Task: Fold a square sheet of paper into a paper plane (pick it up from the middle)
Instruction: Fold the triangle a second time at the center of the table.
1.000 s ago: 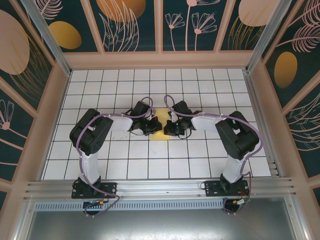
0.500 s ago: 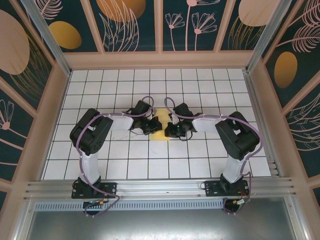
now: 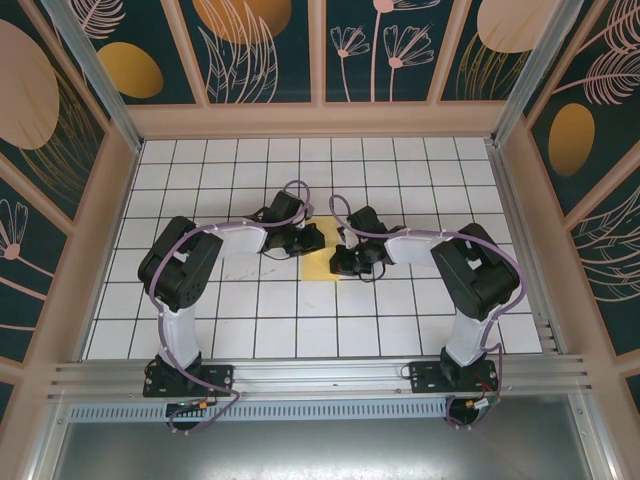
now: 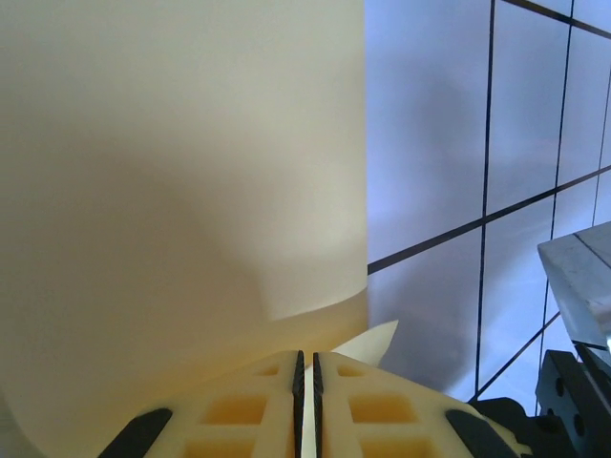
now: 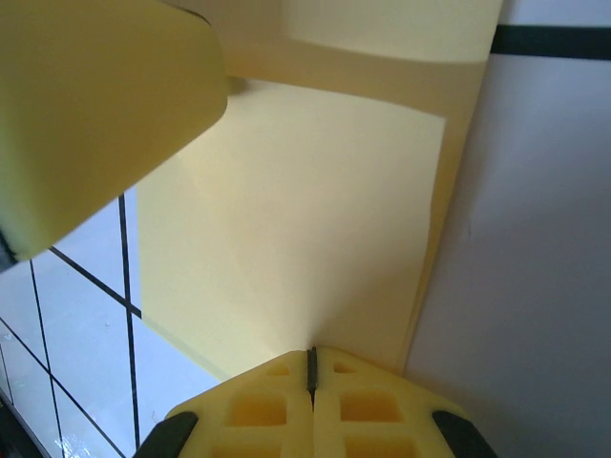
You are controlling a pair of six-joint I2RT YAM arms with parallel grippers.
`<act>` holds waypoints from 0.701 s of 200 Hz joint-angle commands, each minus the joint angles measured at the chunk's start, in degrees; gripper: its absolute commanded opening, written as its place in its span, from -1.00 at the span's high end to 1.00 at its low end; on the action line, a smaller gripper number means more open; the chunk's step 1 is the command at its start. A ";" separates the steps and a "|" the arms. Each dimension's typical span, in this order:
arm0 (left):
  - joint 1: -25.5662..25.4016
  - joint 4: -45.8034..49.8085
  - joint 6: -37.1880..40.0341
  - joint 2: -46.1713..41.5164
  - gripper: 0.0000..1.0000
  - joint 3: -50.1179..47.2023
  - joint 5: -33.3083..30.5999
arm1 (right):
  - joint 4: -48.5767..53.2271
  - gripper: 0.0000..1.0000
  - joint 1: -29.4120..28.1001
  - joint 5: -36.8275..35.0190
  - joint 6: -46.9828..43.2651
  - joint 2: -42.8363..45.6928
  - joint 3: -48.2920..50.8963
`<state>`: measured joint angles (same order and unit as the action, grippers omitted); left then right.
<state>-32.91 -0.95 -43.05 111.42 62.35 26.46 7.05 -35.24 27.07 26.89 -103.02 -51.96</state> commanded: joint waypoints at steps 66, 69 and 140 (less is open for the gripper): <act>0.82 -0.98 5.05 -0.19 0.72 -4.29 -4.56 | 8.13 1.00 0.26 -2.79 -1.05 -2.09 2.58; 0.90 -0.98 5.16 -0.10 0.72 -4.32 -5.02 | 8.20 1.00 0.31 -2.80 -1.06 -2.06 2.64; 5.87 8.62 5.61 0.29 0.75 -1.24 -15.37 | 9.77 1.00 0.27 -5.22 -1.76 -1.83 2.93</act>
<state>-31.64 -0.25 -38.96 111.37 59.94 23.59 7.25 -35.24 26.81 26.85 -103.02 -51.94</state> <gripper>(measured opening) 0.129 0.043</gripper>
